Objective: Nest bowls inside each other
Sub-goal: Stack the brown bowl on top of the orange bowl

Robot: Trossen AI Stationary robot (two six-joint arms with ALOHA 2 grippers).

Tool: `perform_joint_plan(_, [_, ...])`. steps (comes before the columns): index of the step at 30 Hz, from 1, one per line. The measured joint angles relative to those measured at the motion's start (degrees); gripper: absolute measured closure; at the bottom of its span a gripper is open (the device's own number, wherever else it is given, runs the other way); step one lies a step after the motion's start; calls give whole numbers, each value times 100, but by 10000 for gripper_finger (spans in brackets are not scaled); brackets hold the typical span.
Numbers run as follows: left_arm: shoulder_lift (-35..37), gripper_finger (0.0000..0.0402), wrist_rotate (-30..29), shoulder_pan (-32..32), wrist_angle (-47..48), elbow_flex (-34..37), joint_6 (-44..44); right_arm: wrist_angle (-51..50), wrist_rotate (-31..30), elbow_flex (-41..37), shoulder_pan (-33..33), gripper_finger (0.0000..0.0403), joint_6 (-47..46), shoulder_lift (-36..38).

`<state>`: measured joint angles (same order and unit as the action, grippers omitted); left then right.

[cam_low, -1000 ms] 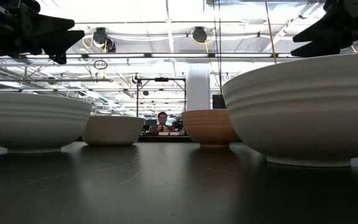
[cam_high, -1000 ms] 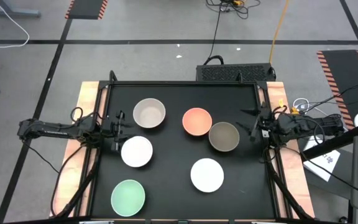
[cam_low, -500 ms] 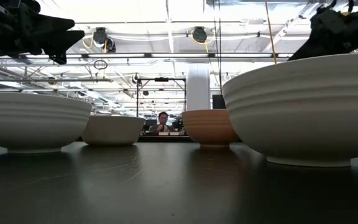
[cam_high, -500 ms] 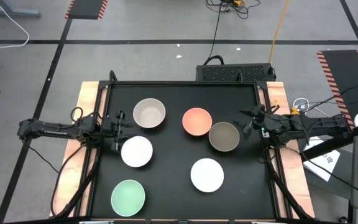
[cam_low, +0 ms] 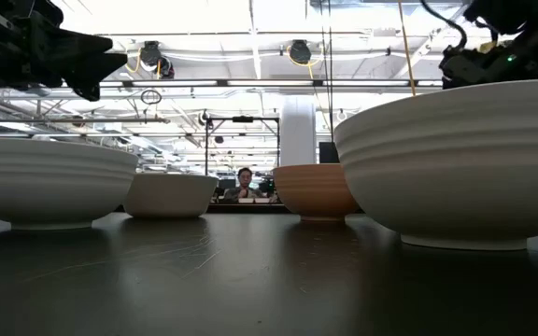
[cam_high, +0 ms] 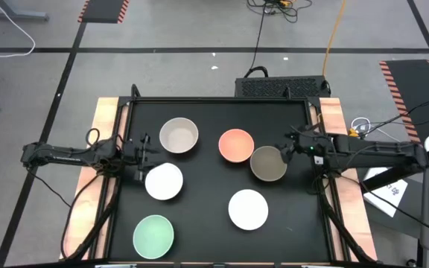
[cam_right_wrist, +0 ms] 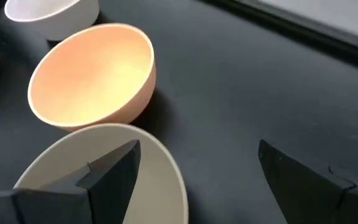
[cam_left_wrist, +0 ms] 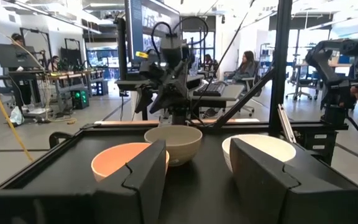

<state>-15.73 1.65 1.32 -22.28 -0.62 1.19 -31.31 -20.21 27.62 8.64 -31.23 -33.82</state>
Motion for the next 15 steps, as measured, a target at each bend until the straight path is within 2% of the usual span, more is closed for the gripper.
perform_joint_plan(11, [0,220,0,0,118,0,2,-17,1397,222,473,85,184,-269])
perform_joint_plan(15, [0,220,0,-1,120,0,4,-543,1651,440,599,85,124,-437])
